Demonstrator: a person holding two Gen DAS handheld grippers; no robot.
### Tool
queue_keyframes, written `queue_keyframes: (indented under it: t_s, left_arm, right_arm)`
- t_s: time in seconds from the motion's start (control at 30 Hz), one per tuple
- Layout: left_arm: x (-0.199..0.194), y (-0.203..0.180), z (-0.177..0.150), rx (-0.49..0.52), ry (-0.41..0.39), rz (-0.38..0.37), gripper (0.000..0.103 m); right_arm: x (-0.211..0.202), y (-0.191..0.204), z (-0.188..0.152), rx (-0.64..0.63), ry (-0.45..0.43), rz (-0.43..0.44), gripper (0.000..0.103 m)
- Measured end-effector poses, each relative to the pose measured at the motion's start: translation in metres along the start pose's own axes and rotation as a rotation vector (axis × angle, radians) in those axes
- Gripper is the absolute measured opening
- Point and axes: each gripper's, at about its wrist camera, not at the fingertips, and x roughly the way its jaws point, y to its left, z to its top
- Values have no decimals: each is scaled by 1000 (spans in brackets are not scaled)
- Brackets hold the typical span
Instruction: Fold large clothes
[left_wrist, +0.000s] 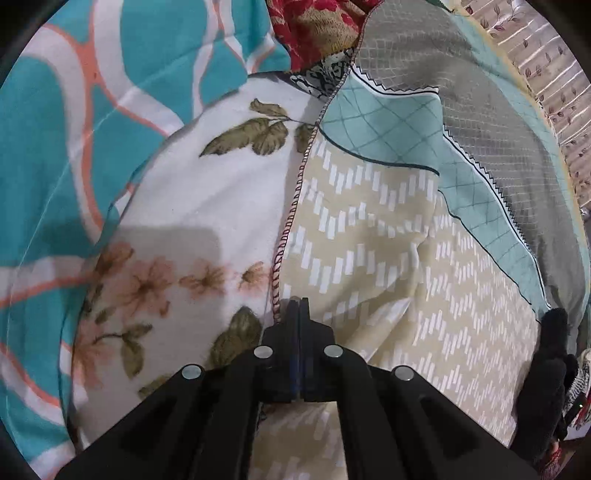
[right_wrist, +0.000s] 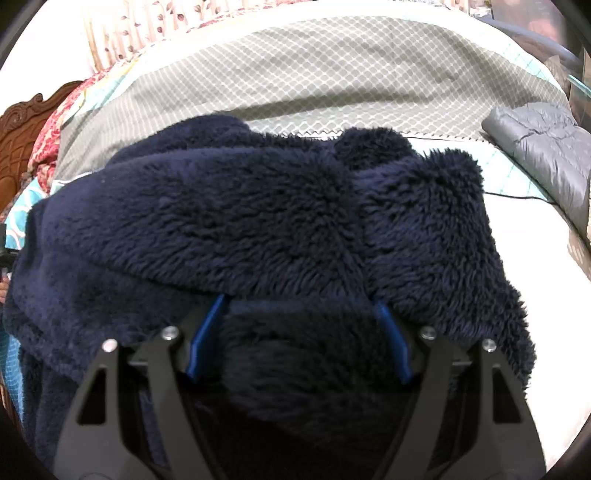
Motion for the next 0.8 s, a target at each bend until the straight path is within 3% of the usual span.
queue_keyframes:
  t_s: [0.1,0.2,0.3,0.33,0.4,0.47,0.53,0.63,0.73,0.8]
  left_arm:
    - [0,-13,-5,41,-14,66,27]
    - [7,-21,-1,81,-30,213,27]
    - [14,-22,20,64,-71,503,27]
    - [17,-20,28,41,-91,645,27]
    - [15,-13,34,-34,-105,710,27]
    - [-4,-9,34,-99,-160,661,27]
    - [-37,-20,28,-81,-249,641,27]
    - [-98,-47,-4,-38,-383,518,27]
    - [-122,-78,-58,71,-407,415,27]
    - [-116,-87,-104,102,-374,365,27]
  right_arm:
    - [2,1,1,-5,-5,-3,71]
    - [3,1,1,-7,-6,-5,71]
    - [2,2,0,-6,-6,-5,71]
    - [2,2,-1,-5,-6,-6,71]
    - [2,2,-1,-4,-5,-5,71]
    - [1,2,-2,-3,-5,-4,71]
    - [0,1,-3,-1,-10,6,72]
    - [-2,-1,-4,5,-19,16,72]
    - [-6,-1,-6,4,-23,7,72]
    - [-11,2,-5,-7,-16,-16,72]
